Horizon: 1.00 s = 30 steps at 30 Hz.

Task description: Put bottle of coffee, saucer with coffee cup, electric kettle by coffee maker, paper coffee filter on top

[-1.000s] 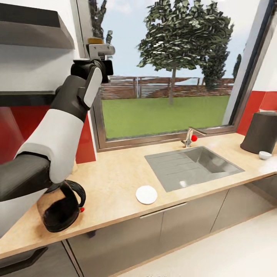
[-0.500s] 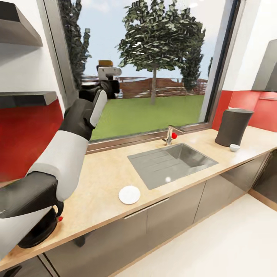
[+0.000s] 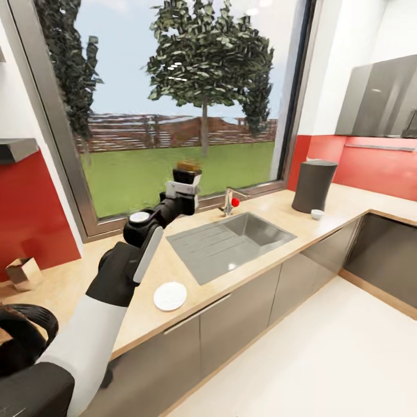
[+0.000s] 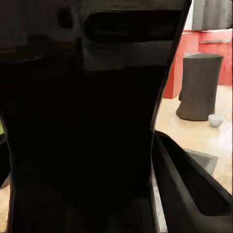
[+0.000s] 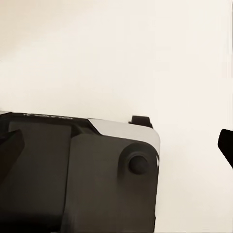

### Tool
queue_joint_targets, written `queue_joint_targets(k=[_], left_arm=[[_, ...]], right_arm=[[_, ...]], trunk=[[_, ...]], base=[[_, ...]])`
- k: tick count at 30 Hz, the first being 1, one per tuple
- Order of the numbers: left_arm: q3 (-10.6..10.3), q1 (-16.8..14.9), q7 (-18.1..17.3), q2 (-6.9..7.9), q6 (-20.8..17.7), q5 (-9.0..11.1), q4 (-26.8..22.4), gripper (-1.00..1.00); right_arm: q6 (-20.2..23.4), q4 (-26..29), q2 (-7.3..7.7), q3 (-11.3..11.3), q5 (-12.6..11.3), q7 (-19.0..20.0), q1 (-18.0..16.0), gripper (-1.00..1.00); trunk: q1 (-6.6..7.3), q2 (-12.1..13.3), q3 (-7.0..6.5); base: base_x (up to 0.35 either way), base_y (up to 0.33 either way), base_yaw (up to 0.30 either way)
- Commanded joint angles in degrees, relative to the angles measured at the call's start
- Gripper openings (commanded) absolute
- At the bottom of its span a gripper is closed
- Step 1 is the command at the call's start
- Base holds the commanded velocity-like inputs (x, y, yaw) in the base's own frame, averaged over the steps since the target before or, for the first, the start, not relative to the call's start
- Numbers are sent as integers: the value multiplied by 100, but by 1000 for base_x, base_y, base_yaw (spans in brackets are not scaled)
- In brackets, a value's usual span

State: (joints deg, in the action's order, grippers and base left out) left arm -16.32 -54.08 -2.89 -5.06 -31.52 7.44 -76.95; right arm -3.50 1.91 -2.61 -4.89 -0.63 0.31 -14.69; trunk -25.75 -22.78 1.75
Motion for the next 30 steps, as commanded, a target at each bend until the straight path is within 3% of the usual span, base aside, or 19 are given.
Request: queue_joint_targets(k=[1, 4, 9, 13, 25, 30], left_arm=[[-5, 223, -280, 77, -10, 26, -134, -100], [-9, 539, -508, 115, 85, 22, -226, -100], [25, 1094, -588, 139, 376, 12, -262, -100], [20, 1404, -585, 285, 772, 4, -237, -100], [-12, 1650, -549, 364, 1049, 12, -236, -100], [-12, 1739, -539, 352, 1642, 23, -194, -100]], right_arm=[[-216, -18, 4, -40, -7, 4, -8, 100], [-349, -20, -3, -45, -7, 4, -8, 100], [-394, -8, -11, -30, -10, 4, -8, 100], [-396, -11, -2, -21, -15, -2, -8, 100], [-397, -6, -3, -21, -25, -5, -8, 100], [-397, -6, -3, -20, -25, -5, -8, 100]], trunk=[[-4, -14, 12], [-4, -14, 12], [-4, -14, 12], [-4, -14, 12], [-4, -14, 12], [-4, -14, 12]], base=[[0, 0, -300], [0, 0, -300], [0, 0, -300], [79, -11, -300], [295, -113, -300], [293, -141, -279]])
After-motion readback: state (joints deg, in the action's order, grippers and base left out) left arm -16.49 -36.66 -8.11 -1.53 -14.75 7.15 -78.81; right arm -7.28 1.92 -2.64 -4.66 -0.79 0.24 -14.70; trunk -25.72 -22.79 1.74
